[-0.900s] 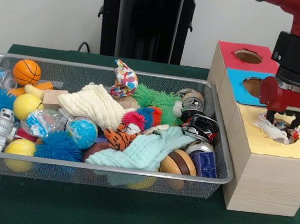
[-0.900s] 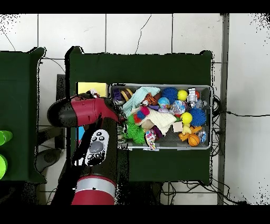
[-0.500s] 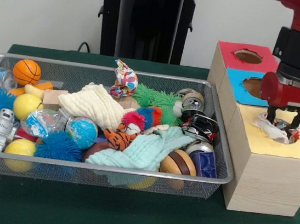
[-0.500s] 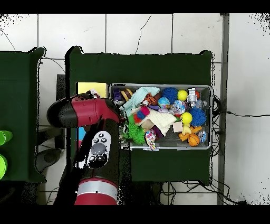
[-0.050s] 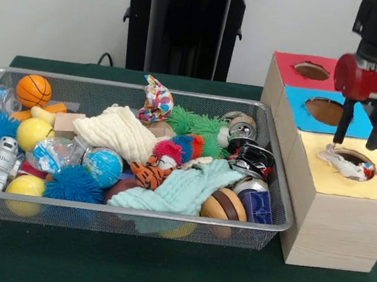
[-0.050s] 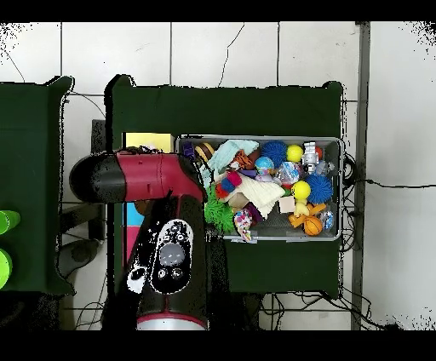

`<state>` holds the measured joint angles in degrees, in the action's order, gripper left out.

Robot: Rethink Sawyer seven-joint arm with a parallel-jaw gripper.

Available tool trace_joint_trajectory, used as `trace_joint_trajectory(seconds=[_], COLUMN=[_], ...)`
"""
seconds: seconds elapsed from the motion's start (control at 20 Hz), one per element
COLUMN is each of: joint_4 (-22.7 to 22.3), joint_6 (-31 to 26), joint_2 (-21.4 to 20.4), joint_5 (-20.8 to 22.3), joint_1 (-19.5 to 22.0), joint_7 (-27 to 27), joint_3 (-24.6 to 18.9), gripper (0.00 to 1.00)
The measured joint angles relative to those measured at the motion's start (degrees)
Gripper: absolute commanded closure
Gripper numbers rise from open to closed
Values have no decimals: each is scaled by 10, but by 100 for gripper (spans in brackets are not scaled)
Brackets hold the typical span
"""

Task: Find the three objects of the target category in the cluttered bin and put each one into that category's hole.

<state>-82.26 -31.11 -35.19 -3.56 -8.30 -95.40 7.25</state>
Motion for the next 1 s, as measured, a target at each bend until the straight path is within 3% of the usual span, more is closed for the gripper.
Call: trace_joint_trajectory(seconds=[0.3, 0.55, 1.0], joint_4=[-3, -9, -20], joint_6=[-7, -7, -7], joint_2=[-59, -102, -100], joint_5=[0, 16, 99], joint_1=[58, 157, 316], joint_7=[0, 6, 40], joint_3=[-27, -68, -132], gripper=[0, 0, 0])
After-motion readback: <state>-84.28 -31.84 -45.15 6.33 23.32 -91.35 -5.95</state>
